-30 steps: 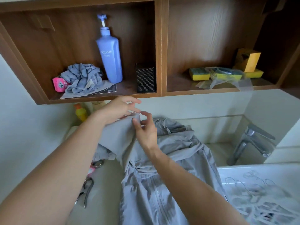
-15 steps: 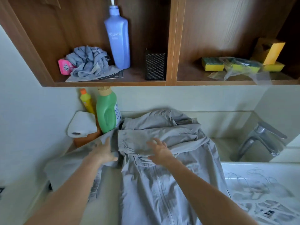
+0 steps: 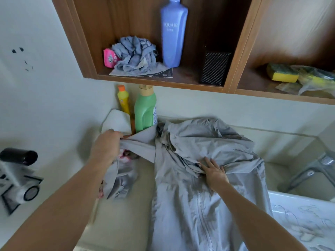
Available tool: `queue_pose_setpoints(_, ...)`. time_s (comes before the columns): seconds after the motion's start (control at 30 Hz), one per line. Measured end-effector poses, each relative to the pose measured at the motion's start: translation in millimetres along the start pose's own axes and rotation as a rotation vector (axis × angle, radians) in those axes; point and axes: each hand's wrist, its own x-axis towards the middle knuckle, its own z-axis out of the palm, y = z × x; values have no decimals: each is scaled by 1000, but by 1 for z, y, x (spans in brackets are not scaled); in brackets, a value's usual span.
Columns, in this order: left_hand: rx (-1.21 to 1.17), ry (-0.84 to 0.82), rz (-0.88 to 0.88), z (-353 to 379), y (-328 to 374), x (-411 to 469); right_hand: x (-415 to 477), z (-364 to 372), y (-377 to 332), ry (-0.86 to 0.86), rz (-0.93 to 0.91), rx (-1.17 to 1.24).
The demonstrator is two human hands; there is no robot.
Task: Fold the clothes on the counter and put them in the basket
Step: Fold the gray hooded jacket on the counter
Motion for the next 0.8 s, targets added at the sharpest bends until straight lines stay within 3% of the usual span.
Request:
queue_pose_setpoints(0.27,-5,115,-52,-16,-18,13,-6,-44,-15,-115,138,13)
queue_pose_setpoints(0.33,-32,158,-5,-22,-16,18,-18,-54,-40,44,-7,54)
queue_pose_setpoints(0.4,-73,186,48,-32,-4,23,-35,-57,-75,362,-385,112)
queue_pose_setpoints(0.43,-98,199,71,-36,1,25,-42,-51,-93,434,-571,119)
queue_pose_setpoints(0.5,-139,221,113,-42,11,25,-52,-30,-122,295,-692,26)
queue_pose_setpoints(0.6,-114,211,128,-45,12,15,-52,10,-120,-3,-495,-103)
queue_pose_setpoints(0.8,20,31,-10,-43,-16,-7,-54,28,-58,-28,-450,-172)
